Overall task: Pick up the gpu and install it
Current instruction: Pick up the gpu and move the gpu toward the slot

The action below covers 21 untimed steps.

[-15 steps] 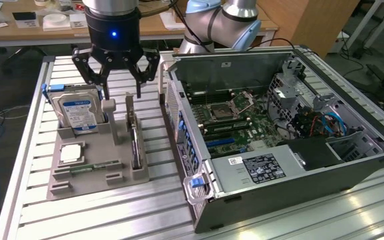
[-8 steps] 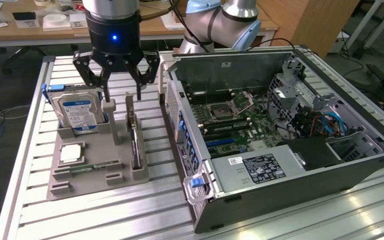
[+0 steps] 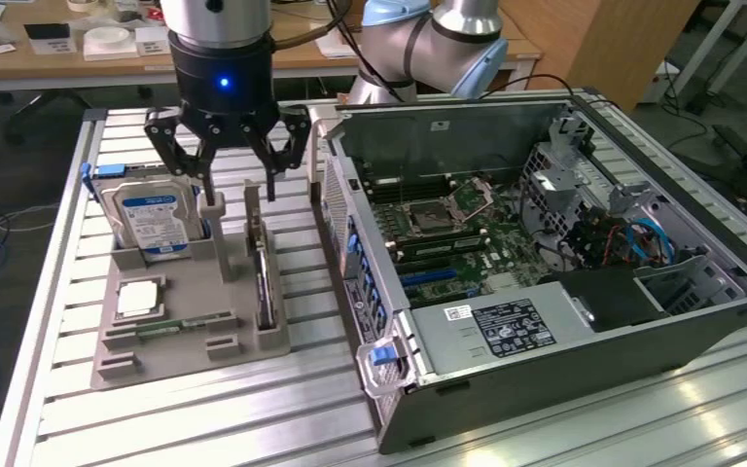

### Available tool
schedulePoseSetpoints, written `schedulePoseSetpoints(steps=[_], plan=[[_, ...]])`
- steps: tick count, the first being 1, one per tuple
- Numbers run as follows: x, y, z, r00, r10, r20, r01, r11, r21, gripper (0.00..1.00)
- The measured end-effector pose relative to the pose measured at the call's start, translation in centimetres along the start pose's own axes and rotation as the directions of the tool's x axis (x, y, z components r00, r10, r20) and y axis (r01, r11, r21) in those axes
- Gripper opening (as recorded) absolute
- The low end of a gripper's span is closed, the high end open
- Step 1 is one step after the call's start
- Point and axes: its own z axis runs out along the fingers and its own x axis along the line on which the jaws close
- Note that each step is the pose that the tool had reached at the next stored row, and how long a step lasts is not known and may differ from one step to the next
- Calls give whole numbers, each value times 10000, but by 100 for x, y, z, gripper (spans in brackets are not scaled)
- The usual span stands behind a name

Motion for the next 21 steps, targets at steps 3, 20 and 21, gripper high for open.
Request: schedulePoseSetpoints(steps=[3,20,21], plan=[[0,-1,16,10000,1,-2,-1,10000,7,65],[-1,-3,64,10000,0,0,0,10000,6,65],[-1,-3,64,10000,1,1,-1,10000,6,65]])
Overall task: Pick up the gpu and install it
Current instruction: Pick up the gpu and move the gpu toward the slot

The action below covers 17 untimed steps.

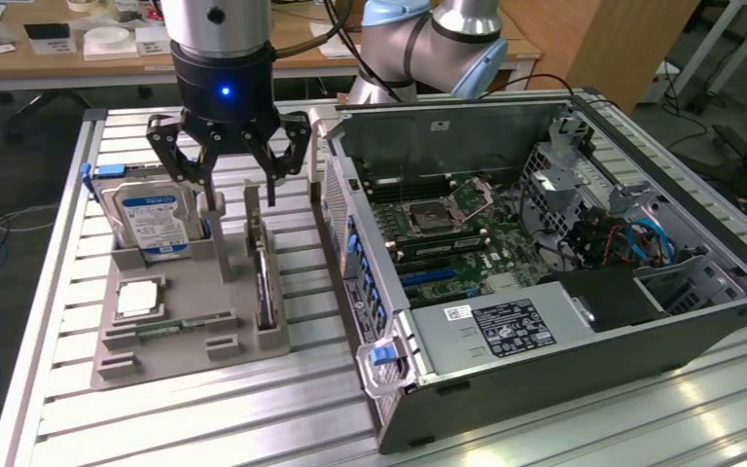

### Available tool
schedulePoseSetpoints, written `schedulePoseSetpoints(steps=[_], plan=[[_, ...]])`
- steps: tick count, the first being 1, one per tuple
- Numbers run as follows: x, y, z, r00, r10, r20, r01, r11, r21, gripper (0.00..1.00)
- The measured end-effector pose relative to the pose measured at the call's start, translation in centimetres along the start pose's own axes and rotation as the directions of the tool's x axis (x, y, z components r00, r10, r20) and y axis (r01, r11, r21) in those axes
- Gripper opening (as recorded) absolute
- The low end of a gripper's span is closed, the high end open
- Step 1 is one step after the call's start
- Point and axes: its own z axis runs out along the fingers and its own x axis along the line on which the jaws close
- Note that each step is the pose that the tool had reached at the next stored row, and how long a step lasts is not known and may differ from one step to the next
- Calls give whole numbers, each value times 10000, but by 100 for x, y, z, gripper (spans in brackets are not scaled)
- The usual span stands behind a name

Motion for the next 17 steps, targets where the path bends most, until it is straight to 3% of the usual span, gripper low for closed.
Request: schedulePoseSetpoints(steps=[9,17], plan=[[-2,0,4,10000,-1,8,1,10000,-2,65],[-33,-36,101,9999,-136,7,136,9999,2,65]])
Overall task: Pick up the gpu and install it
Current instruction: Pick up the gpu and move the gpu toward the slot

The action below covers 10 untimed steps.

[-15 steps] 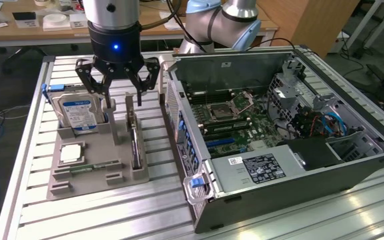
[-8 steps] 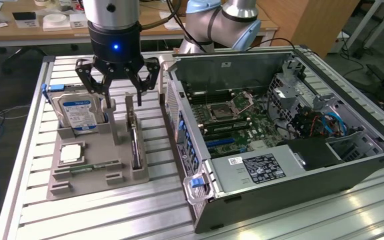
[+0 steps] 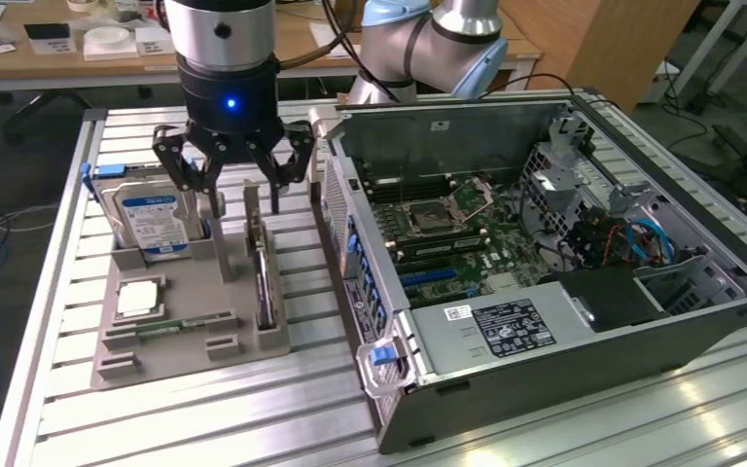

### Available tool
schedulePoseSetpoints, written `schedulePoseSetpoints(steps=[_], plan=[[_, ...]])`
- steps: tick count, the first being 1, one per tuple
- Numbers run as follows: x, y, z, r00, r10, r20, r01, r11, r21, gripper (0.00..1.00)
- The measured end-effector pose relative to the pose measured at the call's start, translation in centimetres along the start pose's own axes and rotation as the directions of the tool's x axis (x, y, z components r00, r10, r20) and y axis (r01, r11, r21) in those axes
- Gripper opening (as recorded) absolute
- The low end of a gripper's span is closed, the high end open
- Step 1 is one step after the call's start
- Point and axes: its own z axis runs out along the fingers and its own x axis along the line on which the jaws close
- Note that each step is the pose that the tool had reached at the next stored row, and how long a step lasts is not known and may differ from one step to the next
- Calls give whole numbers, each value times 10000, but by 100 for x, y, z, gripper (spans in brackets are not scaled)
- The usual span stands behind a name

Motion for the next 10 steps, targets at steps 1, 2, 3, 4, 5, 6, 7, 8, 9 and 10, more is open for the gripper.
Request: schedulePoseSetpoints(steps=[1,2,3,4,5,6,7,8,9,10], plan=[[-2,-2,18,10000,-43,-1,43,10000,0,65],[-3,-8,35,10000,-85,-1,85,10000,1,65],[-3,-13,53,9999,-138,-3,138,9999,1,65],[-2,-14,72,9997,-226,-6,226,9997,3,65],[-3,-15,90,9994,-335,-10,335,9994,5,65],[-4,-17,108,9991,-432,-12,432,9991,6,65],[-5,-21,126,9987,-503,-14,503,9987,8,65],[-6,-31,142,9986,-538,-16,538,9986,9,65],[-6,-44,157,9985,-551,-16,551,9985,8,65],[-7,-52,175,9984,-564,-16,564,9984,7,65]])
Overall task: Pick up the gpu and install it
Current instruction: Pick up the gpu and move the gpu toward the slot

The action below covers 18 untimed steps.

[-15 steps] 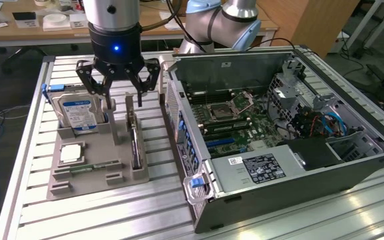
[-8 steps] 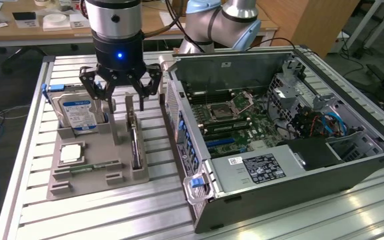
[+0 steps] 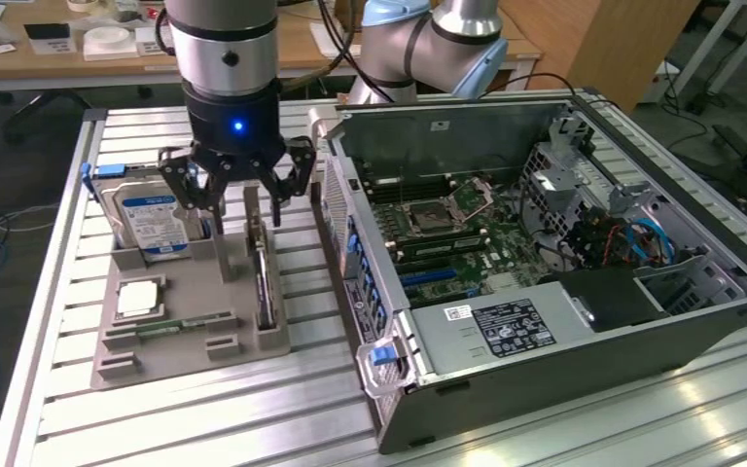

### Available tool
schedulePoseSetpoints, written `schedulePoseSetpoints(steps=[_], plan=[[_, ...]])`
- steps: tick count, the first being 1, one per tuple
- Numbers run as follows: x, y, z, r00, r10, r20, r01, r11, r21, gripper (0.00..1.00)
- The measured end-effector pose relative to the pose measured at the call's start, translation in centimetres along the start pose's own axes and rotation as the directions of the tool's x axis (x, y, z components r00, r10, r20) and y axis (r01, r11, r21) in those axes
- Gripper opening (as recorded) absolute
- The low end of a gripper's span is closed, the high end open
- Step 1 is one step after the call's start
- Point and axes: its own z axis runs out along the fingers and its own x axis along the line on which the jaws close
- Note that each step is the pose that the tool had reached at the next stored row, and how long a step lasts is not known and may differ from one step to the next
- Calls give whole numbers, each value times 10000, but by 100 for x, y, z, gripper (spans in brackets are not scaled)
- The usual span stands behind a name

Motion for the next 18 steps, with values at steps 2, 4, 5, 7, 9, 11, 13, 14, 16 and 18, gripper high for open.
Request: schedulePoseSetpoints(steps=[2,4,5,7,9,11,13,14,16,18], plan=[[0,-9,35,10000,-23,-1,23,10000,1,65],[0,-17,64,10000,-44,-1,44,10000,0,65],[0,-19,77,10000,-49,-1,49,10000,1,65],[-1,-24,99,10000,-53,-1,53,10000,1,65],[-1,-27,124,10000,-54,-1,54,10000,1,65],[-1,-29,137,10000,-58,-1,58,10000,2,65],[-2,-32,146,10000,-60,0,60,10000,2,65],[-2,-33,153,10000,-63,1,63,10000,1,65],[-3,-40,165,10000,-74,0,74,10000,2,65],[-2,-54,176,10000,-83,-1,83,10000,2,65]])
